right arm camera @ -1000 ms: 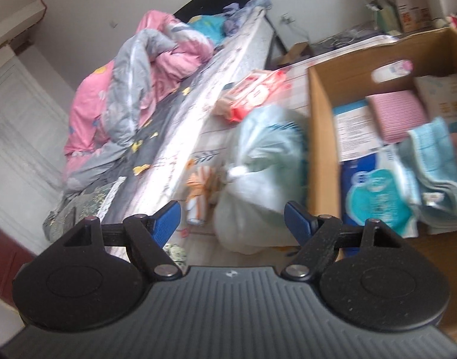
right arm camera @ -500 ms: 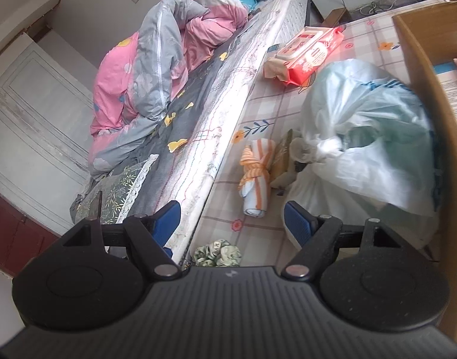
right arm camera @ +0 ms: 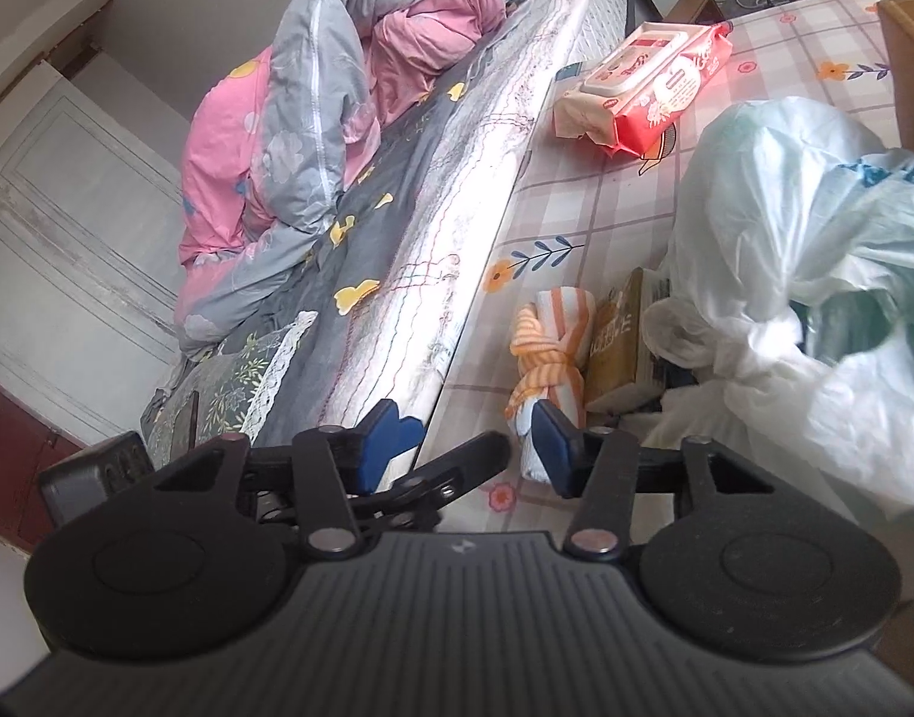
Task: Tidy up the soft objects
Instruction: 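Move the right gripper back to the orange-striped rolled towel, then grasp the orange-striped rolled towel with the right gripper and lift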
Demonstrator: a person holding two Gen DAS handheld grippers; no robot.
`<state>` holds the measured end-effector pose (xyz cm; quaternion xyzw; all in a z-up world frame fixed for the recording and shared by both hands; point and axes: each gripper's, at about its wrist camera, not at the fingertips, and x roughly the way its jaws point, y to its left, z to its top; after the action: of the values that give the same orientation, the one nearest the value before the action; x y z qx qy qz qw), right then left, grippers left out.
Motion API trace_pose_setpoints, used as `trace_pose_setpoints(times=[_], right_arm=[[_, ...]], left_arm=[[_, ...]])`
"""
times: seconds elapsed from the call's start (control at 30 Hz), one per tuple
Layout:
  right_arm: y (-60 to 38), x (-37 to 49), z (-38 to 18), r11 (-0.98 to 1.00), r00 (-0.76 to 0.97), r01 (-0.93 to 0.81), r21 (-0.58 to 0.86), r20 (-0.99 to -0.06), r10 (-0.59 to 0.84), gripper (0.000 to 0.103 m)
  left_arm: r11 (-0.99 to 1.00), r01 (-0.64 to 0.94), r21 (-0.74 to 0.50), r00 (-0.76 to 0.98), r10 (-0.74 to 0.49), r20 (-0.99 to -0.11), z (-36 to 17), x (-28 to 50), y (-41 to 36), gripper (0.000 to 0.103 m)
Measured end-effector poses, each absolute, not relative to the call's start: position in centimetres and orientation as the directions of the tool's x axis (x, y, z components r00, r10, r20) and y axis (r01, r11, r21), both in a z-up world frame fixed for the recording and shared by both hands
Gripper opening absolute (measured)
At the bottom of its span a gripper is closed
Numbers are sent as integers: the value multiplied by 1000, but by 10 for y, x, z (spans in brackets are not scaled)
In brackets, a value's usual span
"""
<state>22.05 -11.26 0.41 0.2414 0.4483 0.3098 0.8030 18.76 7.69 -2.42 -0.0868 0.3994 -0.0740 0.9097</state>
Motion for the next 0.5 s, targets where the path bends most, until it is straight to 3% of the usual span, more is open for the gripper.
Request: trace_pose_setpoints(times=[0.3, 0.5], right_arm=[[-92, 250, -20, 704, 375, -247, 666, -604, 703, 44], [-89, 256, -32, 702, 341, -231, 674, -619, 707, 45]], left_arm=[[957, 56, -284, 538, -268, -799, -63, 216, 80, 47], [956, 41, -290, 561, -262, -785, -57, 210, 84, 36]])
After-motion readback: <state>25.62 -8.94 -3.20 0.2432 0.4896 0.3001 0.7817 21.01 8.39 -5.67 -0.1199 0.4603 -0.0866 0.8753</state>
